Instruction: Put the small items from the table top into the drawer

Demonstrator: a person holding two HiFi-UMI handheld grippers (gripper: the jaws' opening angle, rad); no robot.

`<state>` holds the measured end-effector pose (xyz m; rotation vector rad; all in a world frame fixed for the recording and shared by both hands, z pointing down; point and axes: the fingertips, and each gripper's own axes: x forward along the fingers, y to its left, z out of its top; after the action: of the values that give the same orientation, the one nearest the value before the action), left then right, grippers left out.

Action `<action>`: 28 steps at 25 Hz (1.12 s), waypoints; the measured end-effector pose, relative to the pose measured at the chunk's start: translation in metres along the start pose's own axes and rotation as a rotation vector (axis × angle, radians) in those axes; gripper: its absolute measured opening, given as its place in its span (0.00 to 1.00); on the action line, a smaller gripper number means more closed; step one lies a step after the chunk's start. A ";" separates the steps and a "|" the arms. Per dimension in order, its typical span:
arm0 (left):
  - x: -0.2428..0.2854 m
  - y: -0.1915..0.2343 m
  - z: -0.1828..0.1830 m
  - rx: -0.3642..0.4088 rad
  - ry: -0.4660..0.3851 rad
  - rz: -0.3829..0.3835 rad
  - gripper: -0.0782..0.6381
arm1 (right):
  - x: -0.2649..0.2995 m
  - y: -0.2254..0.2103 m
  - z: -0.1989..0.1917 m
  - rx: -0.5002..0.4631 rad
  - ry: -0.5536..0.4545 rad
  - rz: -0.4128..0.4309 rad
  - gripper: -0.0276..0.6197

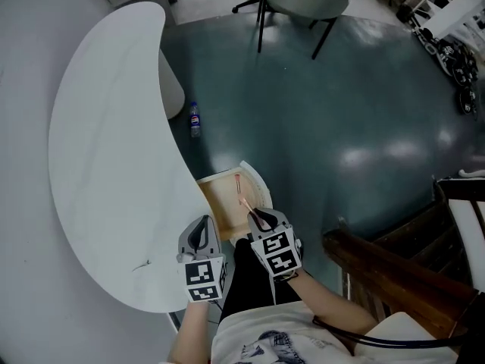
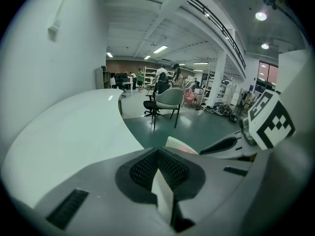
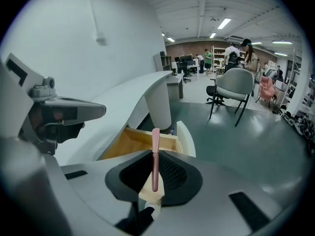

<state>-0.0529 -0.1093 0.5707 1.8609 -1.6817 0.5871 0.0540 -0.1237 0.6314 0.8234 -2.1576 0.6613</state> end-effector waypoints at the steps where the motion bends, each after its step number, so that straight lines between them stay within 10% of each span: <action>1: 0.004 0.004 0.001 0.004 0.002 -0.004 0.16 | 0.009 0.001 0.000 0.004 0.010 -0.006 0.14; 28: 0.053 0.036 -0.008 0.073 0.074 -0.035 0.16 | 0.133 -0.004 -0.031 0.085 0.141 -0.110 0.14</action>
<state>-0.0824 -0.1462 0.6155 1.8915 -1.5960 0.7027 0.0001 -0.1523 0.7533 0.9059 -1.9547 0.7364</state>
